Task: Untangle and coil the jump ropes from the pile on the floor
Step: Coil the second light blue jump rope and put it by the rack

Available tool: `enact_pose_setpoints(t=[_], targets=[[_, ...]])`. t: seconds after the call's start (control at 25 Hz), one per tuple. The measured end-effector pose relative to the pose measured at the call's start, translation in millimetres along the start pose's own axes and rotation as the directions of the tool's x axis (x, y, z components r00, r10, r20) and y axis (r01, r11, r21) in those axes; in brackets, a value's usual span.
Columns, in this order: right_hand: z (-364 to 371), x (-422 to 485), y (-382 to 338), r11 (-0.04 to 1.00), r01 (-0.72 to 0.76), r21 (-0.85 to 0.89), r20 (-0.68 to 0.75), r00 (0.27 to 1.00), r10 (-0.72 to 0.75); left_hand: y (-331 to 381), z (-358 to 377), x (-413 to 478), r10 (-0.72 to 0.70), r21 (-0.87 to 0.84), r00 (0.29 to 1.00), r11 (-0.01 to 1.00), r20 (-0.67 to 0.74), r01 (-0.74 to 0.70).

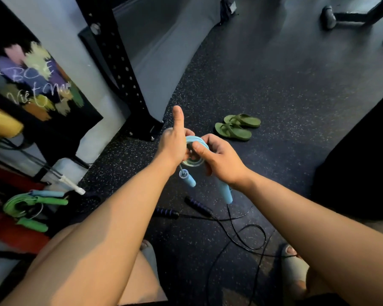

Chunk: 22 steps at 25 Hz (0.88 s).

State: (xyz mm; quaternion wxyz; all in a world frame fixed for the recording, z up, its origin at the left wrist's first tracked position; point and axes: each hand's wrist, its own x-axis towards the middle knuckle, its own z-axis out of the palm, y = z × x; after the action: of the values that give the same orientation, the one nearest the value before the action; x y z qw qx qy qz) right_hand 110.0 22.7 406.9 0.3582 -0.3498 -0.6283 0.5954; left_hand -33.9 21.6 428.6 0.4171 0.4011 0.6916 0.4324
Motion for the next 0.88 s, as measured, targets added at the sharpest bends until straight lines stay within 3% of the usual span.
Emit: enact_pose_setpoints(t=[0.12,0.2,0.28,0.36,0.48,0.64,0.88], targets=[[28.4,17.6,-18.3,0.991,0.02,0.13,0.082,0.996,-0.031,4.5,-39.3,7.0,-0.01,-0.133,0.997,0.991,0.081,0.021],[39.2,26.0,-20.6,0.969,-0.001,0.249,0.073,0.997,-0.018,4.6,-67.6,7.7,-0.02,-0.218,0.945,0.971,0.328,0.096],[75.9,48.4,-18.5,0.97,-0.012,0.242,0.147,0.989,-0.024,-6.0,-125.5,4.2,-0.002,-0.28,0.891,0.949,0.454,0.145],[116.9,66.9,-8.9,0.984,0.006,0.179,0.232,0.971,-0.048,-24.0,-180.0,-5.9,0.027,-0.309,0.88,0.941,0.474,0.137],[176.3,84.1,12.7,0.987,-0.035,0.157,0.343,0.939,-0.021,-69.6,-234.1,-25.4,0.014,-0.391,0.925,0.909,0.38,0.147],[254.6,94.2,54.0,0.986,-0.148,0.075,0.466,0.879,0.097,-154.7,-273.5,-48.1,-0.08,-0.44,0.996,0.894,0.039,0.089],[334.1,111.8,111.2,0.959,-0.282,-0.018,0.529,0.811,0.248,-248.0,-303.6,-56.2,-0.19,-0.396,0.918,0.917,-0.349,0.04]])
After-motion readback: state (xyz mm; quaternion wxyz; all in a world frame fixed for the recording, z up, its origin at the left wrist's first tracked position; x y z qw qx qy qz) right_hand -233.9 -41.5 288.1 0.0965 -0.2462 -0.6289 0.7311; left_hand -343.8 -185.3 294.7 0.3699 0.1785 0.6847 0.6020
